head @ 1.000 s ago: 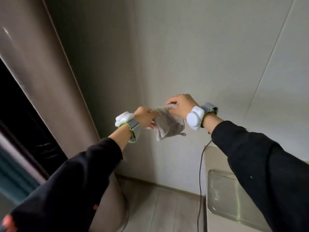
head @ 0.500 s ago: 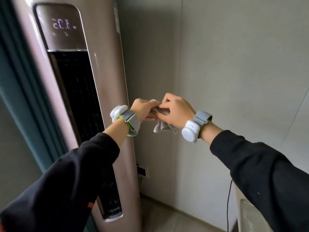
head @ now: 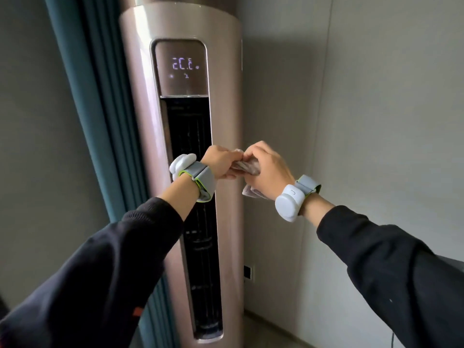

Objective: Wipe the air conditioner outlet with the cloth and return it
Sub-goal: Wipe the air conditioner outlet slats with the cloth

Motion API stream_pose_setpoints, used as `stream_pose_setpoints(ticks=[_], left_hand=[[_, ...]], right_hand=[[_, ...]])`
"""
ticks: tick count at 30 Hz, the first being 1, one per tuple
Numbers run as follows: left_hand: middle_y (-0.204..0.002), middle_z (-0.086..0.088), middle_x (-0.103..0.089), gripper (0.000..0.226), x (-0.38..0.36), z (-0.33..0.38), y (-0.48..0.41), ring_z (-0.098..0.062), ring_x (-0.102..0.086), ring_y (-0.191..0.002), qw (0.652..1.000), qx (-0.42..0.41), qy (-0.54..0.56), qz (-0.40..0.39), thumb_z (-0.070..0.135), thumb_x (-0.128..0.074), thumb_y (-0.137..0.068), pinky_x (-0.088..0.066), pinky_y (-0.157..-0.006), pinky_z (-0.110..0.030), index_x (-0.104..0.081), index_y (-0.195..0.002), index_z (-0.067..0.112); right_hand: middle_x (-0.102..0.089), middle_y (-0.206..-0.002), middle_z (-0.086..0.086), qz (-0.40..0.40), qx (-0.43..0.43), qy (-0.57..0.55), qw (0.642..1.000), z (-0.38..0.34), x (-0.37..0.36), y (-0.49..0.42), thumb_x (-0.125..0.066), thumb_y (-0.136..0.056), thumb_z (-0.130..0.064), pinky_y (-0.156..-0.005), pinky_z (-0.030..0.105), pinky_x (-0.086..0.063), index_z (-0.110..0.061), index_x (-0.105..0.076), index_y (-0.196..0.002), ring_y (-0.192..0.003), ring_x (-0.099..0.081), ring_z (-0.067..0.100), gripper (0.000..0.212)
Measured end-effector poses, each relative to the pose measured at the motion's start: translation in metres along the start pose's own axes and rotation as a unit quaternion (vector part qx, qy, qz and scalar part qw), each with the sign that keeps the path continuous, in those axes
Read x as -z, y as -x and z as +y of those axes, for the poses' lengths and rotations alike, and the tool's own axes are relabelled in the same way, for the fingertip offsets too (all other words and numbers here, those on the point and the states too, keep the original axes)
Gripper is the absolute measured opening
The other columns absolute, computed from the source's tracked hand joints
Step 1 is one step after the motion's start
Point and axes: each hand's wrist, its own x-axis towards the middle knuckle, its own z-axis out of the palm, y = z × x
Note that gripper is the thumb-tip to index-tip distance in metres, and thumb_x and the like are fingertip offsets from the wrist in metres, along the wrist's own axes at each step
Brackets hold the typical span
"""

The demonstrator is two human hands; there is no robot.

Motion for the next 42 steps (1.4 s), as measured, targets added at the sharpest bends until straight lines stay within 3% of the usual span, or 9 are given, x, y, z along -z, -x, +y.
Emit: stream_pose_setpoints(ticks=[5,11,14,17,20,28,33,38,42], left_hand=[[-0.056,0.000,-0.066,0.016,0.047,-0.013,-0.001,-0.012,-0.067,-0.052,1.000,0.002,0.001,-0.001,0.016,-0.057,-0.092,-0.047,-0.058,-0.024,-0.059,-0.077,0.011],[-0.074,-0.005,-0.072,0.017,0.102,-0.021,-0.022,-0.017,-0.065,-0.067,0.999,-0.012,-0.012,0.027,0.016,-0.051,-0.093,-0.048,-0.062,-0.024,-0.063,-0.081,0.011],[-0.092,-0.007,-0.065,0.010,0.128,-0.031,-0.041,-0.022,-0.058,-0.080,0.958,-0.076,-0.237,0.141,0.019,-0.056,-0.088,-0.042,-0.071,-0.027,-0.062,-0.095,0.016],[-0.142,-0.008,-0.046,0.066,0.158,-0.040,-0.062,-0.027,-0.044,-0.129,0.890,-0.132,-0.389,0.198,0.024,-0.068,-0.082,-0.034,-0.100,-0.030,-0.040,-0.140,0.013],[-0.161,0.000,-0.003,0.106,0.182,-0.044,-0.080,-0.023,-0.008,-0.147,0.859,-0.153,-0.461,0.162,0.025,-0.078,-0.074,-0.019,-0.116,-0.037,-0.007,-0.152,0.014],[-0.158,0.005,0.019,0.136,0.203,-0.055,-0.100,-0.023,0.010,-0.147,0.767,-0.199,-0.595,0.140,0.035,-0.085,-0.063,-0.018,-0.115,-0.040,0.020,-0.148,0.021],[-0.151,0.012,0.028,0.138,0.203,-0.060,-0.110,-0.021,0.013,-0.146,0.769,-0.217,-0.586,0.138,0.044,-0.084,-0.062,-0.015,-0.118,-0.046,0.019,-0.149,0.018],[-0.150,0.012,0.034,0.147,0.207,-0.070,-0.123,-0.013,0.022,-0.142,0.772,-0.247,-0.567,0.147,0.049,-0.086,-0.054,-0.008,-0.119,-0.044,0.031,-0.141,0.026],[-0.149,0.012,0.035,0.152,0.216,-0.074,-0.130,-0.011,0.026,-0.140,0.765,-0.280,-0.563,0.139,0.049,-0.088,-0.049,-0.005,-0.118,-0.041,0.032,-0.140,0.027]], right_hand=[[-0.070,-0.108,0.000,-0.024,0.096,0.044,0.994,-0.034,-0.017,-0.013,-0.069,-0.076,-0.005,-0.070,0.036,-0.058,-0.013,-0.076,-0.095,-0.083,-0.068,0.024,0.021],[-0.068,-0.115,-0.003,-0.057,0.111,0.086,0.988,-0.046,-0.039,-0.048,-0.062,-0.085,-0.007,-0.075,0.036,-0.056,-0.011,-0.072,-0.106,-0.093,-0.066,0.023,0.024],[-0.067,-0.119,-0.002,-0.064,0.121,0.111,0.984,-0.037,-0.042,-0.063,-0.061,-0.087,-0.009,-0.078,0.037,-0.056,-0.009,-0.071,-0.107,-0.098,-0.064,0.024,0.023],[-0.064,-0.124,0.003,-0.082,0.146,0.132,0.977,-0.029,-0.049,-0.084,-0.060,-0.087,-0.008,-0.085,0.037,-0.054,-0.008,-0.071,-0.108,-0.105,-0.062,0.025,0.023],[-0.063,-0.124,0.006,-0.097,0.167,0.140,0.971,-0.024,-0.056,-0.104,-0.060,-0.087,-0.006,-0.085,0.040,-0.054,-0.006,-0.071,-0.107,-0.106,-0.062,0.026,0.022],[-0.062,-0.123,0.002,-0.068,0.204,0.164,0.963,-0.022,-0.077,-0.142,-0.059,-0.089,-0.011,-0.078,0.033,-0.052,-0.007,-0.070,-0.106,-0.100,-0.060,0.027,0.020],[-0.064,-0.121,0.004,-0.051,0.242,0.184,0.951,-0.031,-0.089,-0.157,-0.060,-0.088,-0.010,-0.070,0.032,-0.048,-0.005,-0.070,-0.103,-0.091,-0.060,0.029,0.019],[-0.074,-0.096,0.014,0.006,0.305,0.211,0.929,-0.044,-0.102,-0.171,-0.075,-0.068,0.003,-0.061,0.030,-0.056,0.003,-0.072,-0.079,-0.062,-0.064,0.028,0.012],[-0.071,-0.102,0.012,-0.018,0.304,0.320,0.897,-0.049,-0.113,-0.182,-0.060,-0.080,-0.003,-0.069,0.034,-0.056,-0.002,-0.069,-0.087,-0.071,-0.062,0.028,0.012]])
